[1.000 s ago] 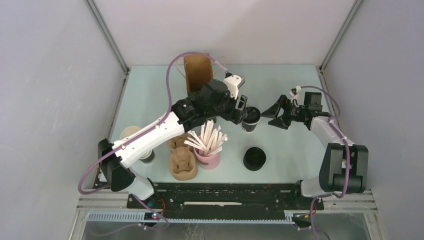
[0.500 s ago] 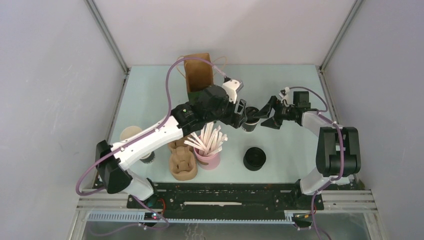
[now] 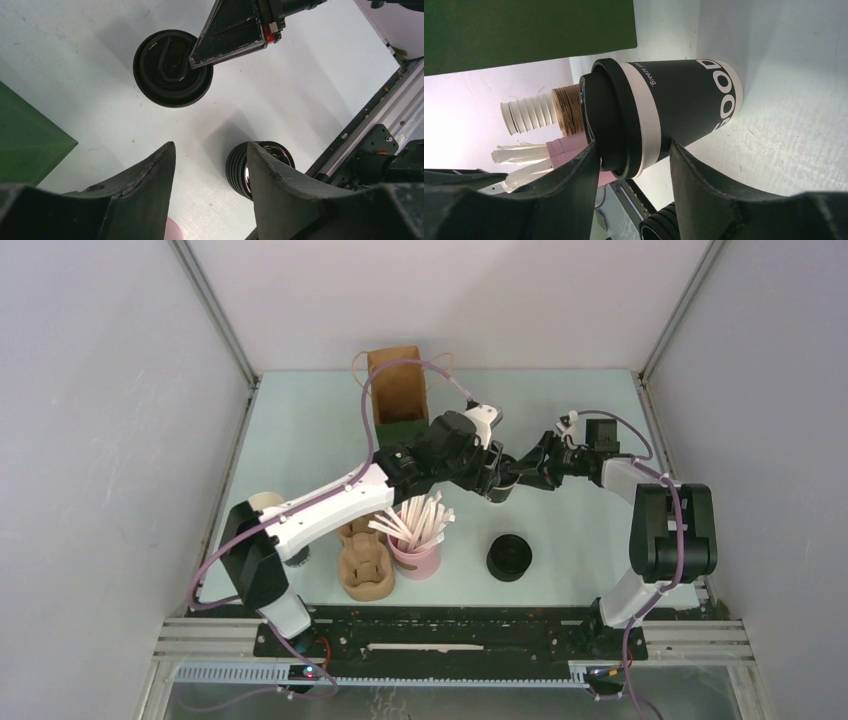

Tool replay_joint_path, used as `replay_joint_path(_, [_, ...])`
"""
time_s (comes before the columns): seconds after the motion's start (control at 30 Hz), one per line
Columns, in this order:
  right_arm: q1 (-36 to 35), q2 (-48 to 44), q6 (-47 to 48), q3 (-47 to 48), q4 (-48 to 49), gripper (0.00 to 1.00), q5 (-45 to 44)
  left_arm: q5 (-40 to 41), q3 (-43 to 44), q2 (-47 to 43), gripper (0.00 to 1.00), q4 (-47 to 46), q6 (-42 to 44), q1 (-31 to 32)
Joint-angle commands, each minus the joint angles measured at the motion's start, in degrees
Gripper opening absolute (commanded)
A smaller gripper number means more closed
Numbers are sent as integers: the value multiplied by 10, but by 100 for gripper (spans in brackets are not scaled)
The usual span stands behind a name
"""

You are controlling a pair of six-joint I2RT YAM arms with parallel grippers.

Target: Pack the takeout coffee

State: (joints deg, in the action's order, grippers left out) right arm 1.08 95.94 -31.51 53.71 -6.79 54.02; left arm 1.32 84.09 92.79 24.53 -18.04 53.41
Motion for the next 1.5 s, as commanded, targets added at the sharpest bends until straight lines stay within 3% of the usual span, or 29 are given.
replay_joint_path(0.0, [2, 11, 6, 15, 5, 56, 3, 9, 43, 11, 59, -16, -9, 2])
replay_joint_path(0.13, [2, 14, 12, 14, -1, 41, -3, 12, 32, 6, 57, -23, -12, 2])
replay_joint_path(0.33, [0, 18, 17, 11, -3, 37, -7, 17, 12, -3, 57, -36, -20, -1])
replay_joint_path(0.73, [-30, -10, 22, 24, 2, 65, -14, 23, -11, -13, 57, -44, -29, -7])
replay_joint_path(0.87, [-35, -19, 32, 40, -19, 70, -15, 24, -18, -23, 59, -49, -26, -7])
replay_joint_path(1.2, [-24, -65, 42, 54, -59, 80, -42, 17, -8, -25, 78, -44, -9, -7])
replay_joint_path(1.3, [-6, -102, 66, 53, -108, 80, -84, 26, 15, -5, 85, -28, -7, -7])
replay_joint_path(1.47, [22, -188, 157, 50, -228, 83, -249, 72, 79, 49, 88, 16, -3, -4])
